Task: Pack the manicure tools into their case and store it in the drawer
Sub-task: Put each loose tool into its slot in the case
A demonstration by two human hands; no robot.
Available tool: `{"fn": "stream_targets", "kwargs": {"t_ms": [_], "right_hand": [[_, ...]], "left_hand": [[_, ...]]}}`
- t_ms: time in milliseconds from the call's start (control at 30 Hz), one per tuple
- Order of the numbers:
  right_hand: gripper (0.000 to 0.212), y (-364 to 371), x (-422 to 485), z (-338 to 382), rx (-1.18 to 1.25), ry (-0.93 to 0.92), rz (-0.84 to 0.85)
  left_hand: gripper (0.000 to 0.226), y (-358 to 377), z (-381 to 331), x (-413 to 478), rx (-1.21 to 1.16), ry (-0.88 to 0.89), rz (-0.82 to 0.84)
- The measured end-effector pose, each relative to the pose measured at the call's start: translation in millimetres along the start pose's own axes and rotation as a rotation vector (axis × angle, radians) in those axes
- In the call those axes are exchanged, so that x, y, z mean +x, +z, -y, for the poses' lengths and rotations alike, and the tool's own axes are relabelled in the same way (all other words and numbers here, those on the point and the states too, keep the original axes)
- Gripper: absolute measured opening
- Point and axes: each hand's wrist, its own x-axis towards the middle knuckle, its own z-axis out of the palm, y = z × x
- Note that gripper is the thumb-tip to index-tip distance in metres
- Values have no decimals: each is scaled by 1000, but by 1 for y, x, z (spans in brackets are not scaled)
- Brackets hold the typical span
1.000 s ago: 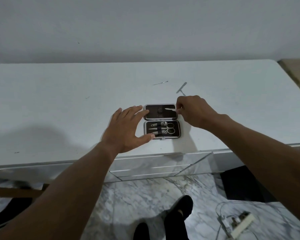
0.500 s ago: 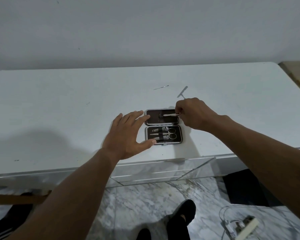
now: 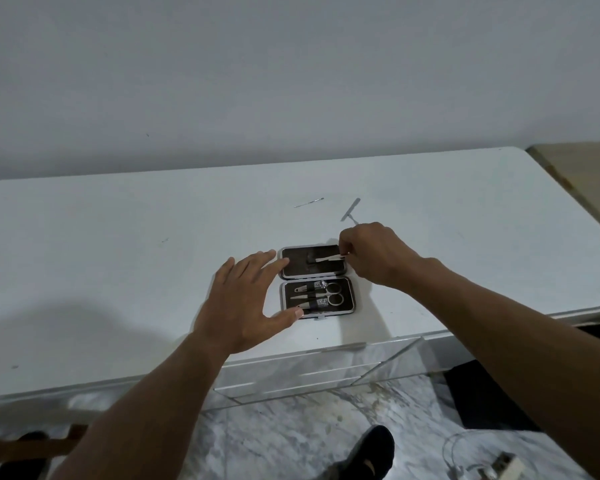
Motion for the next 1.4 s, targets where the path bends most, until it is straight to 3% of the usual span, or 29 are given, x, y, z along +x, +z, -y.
{"fn": "stream_targets", "kwargs": {"t_ms": [533,1400], "right_hand": [[13,1,6,20,38,-33,57],[18,5,12,25,40,6,77]], "left_hand": [[83,0,0,-1,-16,-7,0],[82,0,0,0,-32,-7,-15]]}}
